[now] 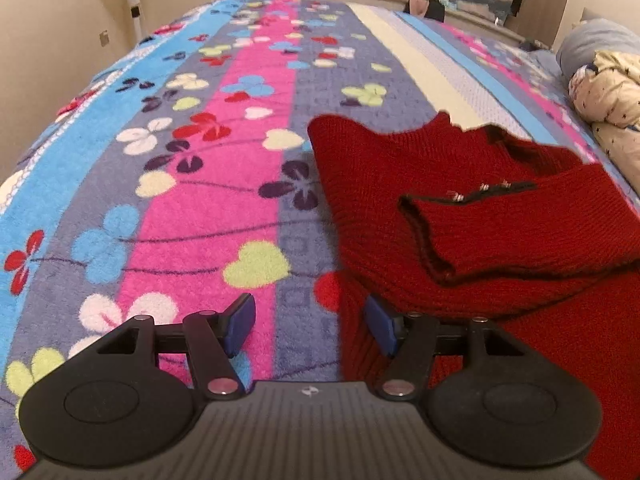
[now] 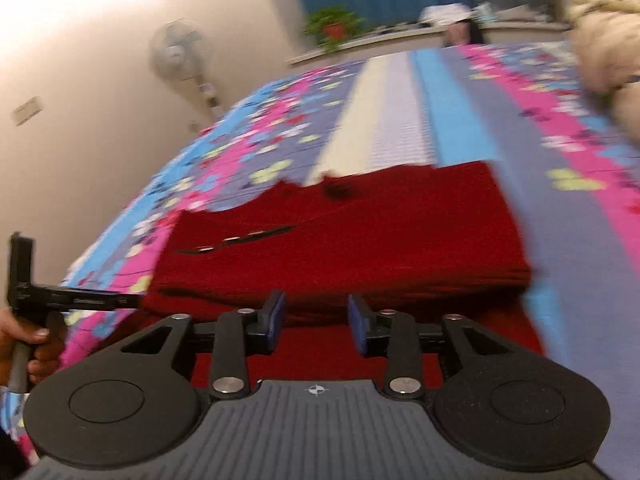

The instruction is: Fold small clothes

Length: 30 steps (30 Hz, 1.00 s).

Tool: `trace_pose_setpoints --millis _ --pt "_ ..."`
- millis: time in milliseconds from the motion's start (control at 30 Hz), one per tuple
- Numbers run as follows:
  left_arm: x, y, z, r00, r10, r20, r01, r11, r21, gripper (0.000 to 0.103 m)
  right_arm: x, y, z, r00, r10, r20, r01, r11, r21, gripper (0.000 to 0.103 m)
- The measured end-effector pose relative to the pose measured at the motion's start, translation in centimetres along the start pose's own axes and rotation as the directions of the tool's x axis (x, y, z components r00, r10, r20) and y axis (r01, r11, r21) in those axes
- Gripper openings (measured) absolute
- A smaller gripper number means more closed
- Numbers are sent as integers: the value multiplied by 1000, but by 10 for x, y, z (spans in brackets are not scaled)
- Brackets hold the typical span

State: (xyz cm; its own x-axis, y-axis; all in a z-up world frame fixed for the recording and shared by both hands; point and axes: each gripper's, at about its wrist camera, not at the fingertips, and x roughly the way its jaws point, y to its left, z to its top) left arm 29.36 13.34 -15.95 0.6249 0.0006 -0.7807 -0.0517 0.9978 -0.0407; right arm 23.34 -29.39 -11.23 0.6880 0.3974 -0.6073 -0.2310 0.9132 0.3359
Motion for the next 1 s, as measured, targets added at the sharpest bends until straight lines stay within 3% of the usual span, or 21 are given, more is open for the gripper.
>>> trace_pose_setpoints --millis 167,233,300,367,433,533,600,667,800,1000 --pt "-22 -5 2 989 -56 135 60 998 -32 66 -21 -36 -32 988 -152 -19 153 979 131 43" --pt "-31 -17 -4 968 -129 214 130 991 13 66 -21 -50 -45 979 -192 -61 199 971 136 43" --pt "-33 -36 -13 953 -182 241 157 980 119 66 -14 -58 -55 965 -237 -109 249 963 108 43" --pt "-23 -54 -22 961 -166 220 115 968 224 67 -2 -58 -66 947 -280 -155 291 955 51 42" --pt "1 -63 -31 991 -65 119 30 962 271 68 -7 -61 -74 932 -321 -171 329 944 23 42" --pt "-12 -65 -31 989 -57 135 21 967 254 66 -31 -67 -75 935 -321 -150 336 938 89 42" --pt "-38 -62 -30 979 -89 186 45 973 227 66 -52 -69 -77 941 -315 -126 331 932 145 42" --pt "-60 -60 -29 976 -108 186 68 975 212 66 -69 -70 -80 944 -312 -107 327 927 182 42" --pt "-93 -60 -36 993 -5 117 -22 972 234 66 -99 -69 -94 949 -299 -99 314 922 228 42" --pt "-154 -40 -81 998 35 51 -41 991 126 66 -134 -58 -118 954 -284 -94 298 927 227 42"
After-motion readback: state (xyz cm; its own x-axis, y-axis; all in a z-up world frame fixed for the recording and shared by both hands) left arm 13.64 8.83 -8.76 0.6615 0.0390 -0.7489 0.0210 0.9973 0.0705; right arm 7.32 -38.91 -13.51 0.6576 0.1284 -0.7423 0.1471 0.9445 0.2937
